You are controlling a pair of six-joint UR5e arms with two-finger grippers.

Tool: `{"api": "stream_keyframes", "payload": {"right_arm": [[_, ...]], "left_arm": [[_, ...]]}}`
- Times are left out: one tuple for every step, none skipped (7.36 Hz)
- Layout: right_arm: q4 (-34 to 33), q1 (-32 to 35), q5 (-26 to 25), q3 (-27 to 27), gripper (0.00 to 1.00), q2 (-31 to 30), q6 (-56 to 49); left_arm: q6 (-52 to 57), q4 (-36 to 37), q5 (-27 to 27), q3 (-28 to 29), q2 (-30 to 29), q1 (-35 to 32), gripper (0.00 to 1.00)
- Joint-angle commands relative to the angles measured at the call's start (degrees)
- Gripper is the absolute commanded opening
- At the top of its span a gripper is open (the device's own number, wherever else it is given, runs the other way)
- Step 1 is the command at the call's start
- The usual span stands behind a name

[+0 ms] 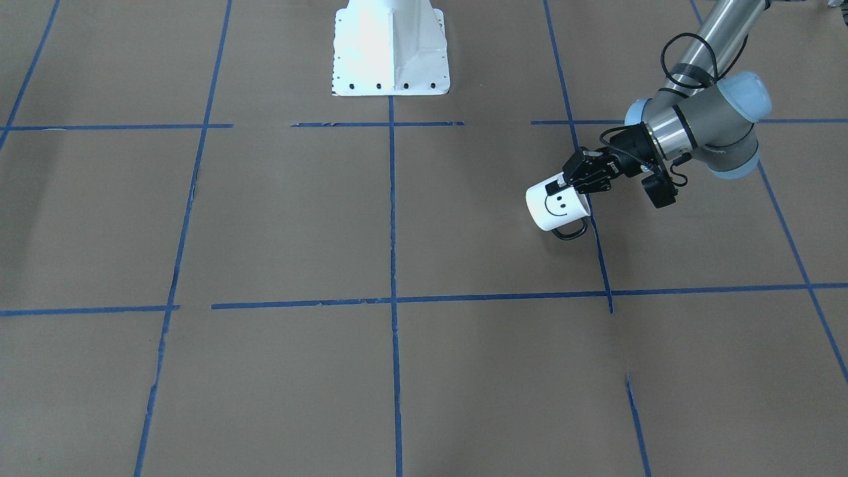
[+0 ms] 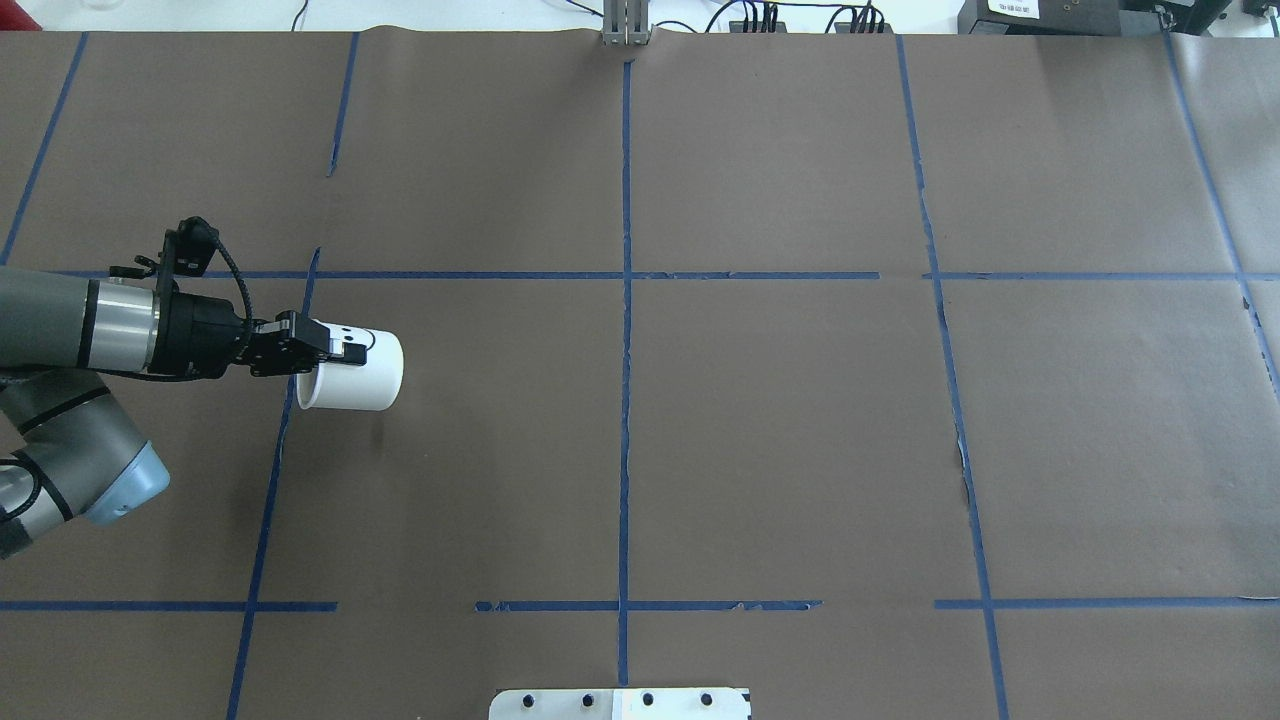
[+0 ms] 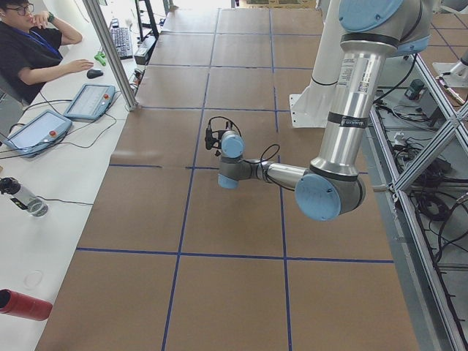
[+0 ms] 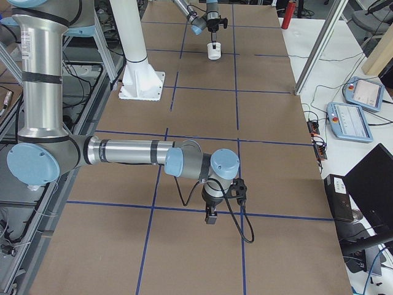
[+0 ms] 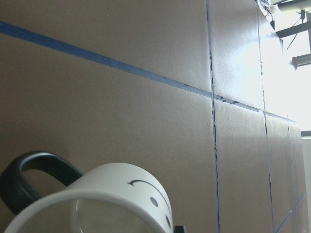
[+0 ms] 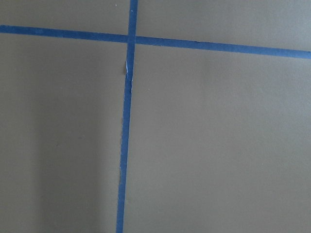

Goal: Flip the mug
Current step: 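Close the left gripper on the mug rim and lift it, then carry the mug toward the table center, rotating it upright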

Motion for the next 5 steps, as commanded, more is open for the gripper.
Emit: {"api": "stream_keyframes", "payload": {"right_arm": [[0.0,0.0,0.0,0.0,1.00,0.0,0.0],[0.0,0.0,0.0,0.0,1.00,0.0,0.0],[0.0,0.0,0.0,0.0,1.00,0.0,0.0],[0.0,0.0,0.0,0.0,1.00,0.0,0.0],[0.0,0.0,0.0,0.0,1.00,0.0,0.0]], "left_arm": [[-1.8,15.5,-1.3,-5.4,-2.5,0.2,0.00],[-1.8,24.1,-1.1,-8.2,-4.6,0.3,0.00],[-1.8,31.8,-0.5,-8.8,-7.6,0.9,0.00],[-1.8,39.6,1.3,-10.2,-10.1,3.7,0.00],[-1.3,48.4,4.8,-10.6,-13.5,6.2,0.00]]}}
